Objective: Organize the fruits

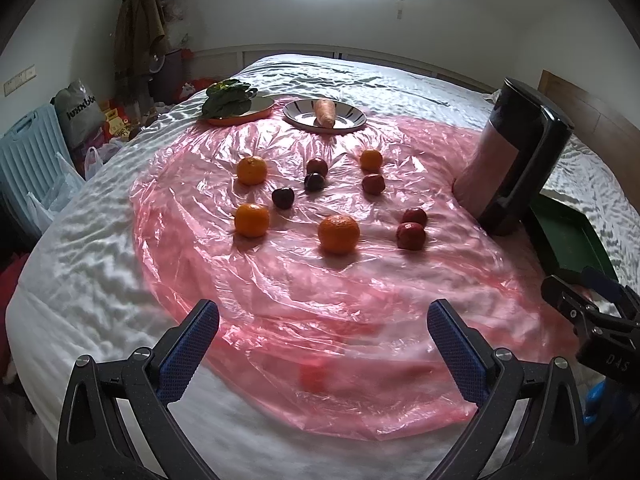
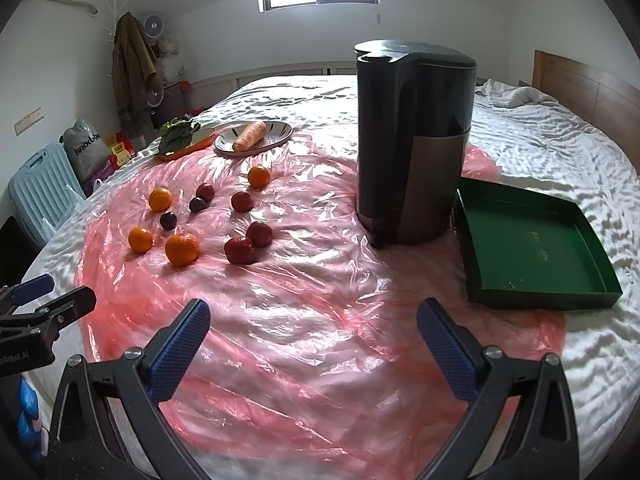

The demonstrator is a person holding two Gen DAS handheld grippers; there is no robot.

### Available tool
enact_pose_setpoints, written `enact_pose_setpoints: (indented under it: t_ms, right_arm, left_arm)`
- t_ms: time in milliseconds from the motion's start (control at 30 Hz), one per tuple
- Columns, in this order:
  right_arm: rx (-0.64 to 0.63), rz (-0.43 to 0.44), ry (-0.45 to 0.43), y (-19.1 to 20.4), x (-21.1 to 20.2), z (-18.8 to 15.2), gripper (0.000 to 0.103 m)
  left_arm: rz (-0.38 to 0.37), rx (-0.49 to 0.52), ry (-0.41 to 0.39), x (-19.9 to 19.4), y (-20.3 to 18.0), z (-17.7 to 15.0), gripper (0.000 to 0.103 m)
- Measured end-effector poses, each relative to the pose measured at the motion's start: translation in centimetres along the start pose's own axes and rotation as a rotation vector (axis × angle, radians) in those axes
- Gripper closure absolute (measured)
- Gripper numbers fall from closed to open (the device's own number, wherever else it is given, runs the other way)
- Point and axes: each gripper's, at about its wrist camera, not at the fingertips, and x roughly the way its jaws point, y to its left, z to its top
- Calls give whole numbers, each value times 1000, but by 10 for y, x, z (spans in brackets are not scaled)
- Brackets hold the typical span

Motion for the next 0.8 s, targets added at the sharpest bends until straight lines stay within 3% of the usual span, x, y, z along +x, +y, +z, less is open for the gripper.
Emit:
enact_pose_setpoints:
  t_ms: [433,800]
  right_arm:
    - [-7,8,4,1,4,-3,0]
    - [-5,29,-3,-1,6,-3,0]
  left_arm:
    - [-21,-39,-31,-3,16,2,1]
    - [-30,-53,-4,5,17,3,1]
